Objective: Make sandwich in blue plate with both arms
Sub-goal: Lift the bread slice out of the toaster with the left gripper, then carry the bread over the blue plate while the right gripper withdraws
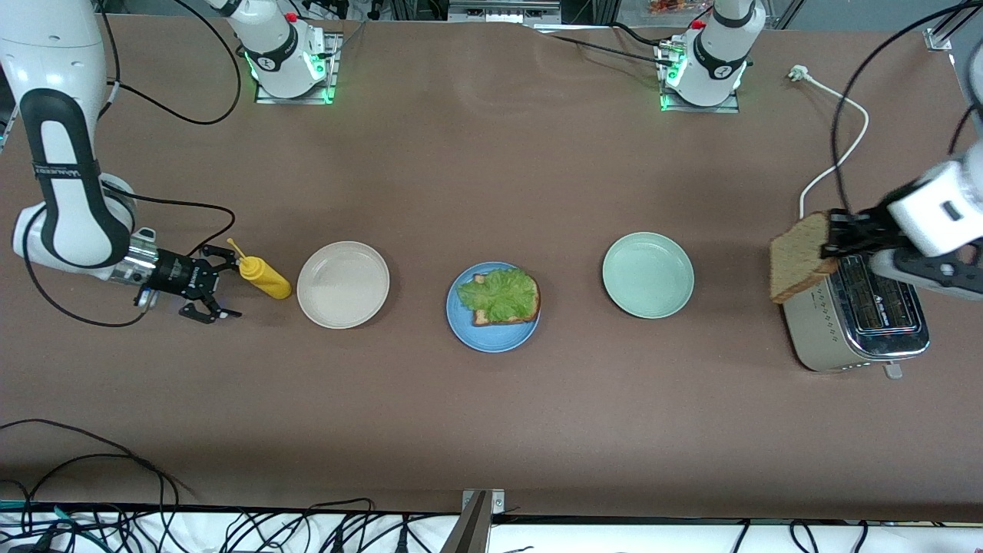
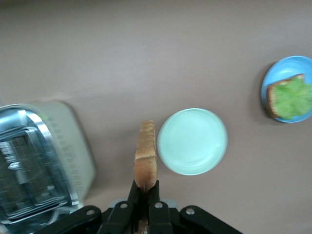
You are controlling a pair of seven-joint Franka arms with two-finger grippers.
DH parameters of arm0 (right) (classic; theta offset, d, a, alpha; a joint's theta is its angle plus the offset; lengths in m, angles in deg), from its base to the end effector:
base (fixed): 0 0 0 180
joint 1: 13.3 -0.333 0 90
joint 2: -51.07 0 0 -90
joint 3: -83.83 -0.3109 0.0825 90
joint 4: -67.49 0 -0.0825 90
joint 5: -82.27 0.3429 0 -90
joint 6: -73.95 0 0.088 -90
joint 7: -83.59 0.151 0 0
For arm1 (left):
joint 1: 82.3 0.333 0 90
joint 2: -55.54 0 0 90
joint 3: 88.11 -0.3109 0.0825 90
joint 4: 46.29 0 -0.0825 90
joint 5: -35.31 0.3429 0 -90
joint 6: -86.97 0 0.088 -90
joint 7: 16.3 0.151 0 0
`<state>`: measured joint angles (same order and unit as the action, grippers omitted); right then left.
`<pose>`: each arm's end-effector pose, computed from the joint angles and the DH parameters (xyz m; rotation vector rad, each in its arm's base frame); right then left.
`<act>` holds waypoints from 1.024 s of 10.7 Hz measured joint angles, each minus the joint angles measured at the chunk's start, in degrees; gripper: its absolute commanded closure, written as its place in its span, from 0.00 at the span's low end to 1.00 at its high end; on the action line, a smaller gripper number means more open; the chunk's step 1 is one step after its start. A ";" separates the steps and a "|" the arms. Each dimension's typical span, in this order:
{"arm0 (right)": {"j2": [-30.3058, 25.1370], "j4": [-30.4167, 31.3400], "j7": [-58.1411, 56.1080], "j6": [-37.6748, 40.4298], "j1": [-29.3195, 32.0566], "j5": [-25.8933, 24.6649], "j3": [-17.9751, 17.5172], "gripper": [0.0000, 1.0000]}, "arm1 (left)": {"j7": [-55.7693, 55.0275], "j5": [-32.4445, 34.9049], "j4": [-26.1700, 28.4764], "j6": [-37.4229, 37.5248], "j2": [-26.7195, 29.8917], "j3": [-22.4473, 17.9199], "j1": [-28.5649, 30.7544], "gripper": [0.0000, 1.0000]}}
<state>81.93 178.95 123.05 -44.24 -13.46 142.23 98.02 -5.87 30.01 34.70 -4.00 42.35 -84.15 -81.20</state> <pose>0.5623 -0.0573 0.1895 -1.7140 1.8106 0.6111 0.5774 -0.0387 0.5196 3.0097 -0.3422 -0.0730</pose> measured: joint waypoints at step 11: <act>-13.26 -0.45 -0.14 -1.56 0.03 -32.56 2.52 0.00 | -21.60 -8.04 0.65 -11.80 -15.35 19.46 -2.60 1.00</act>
<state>68.67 178.50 122.91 -45.80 -13.42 109.67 100.54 -27.46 21.97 35.35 -15.80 27.01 -64.69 -83.80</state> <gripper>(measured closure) 0.000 0.912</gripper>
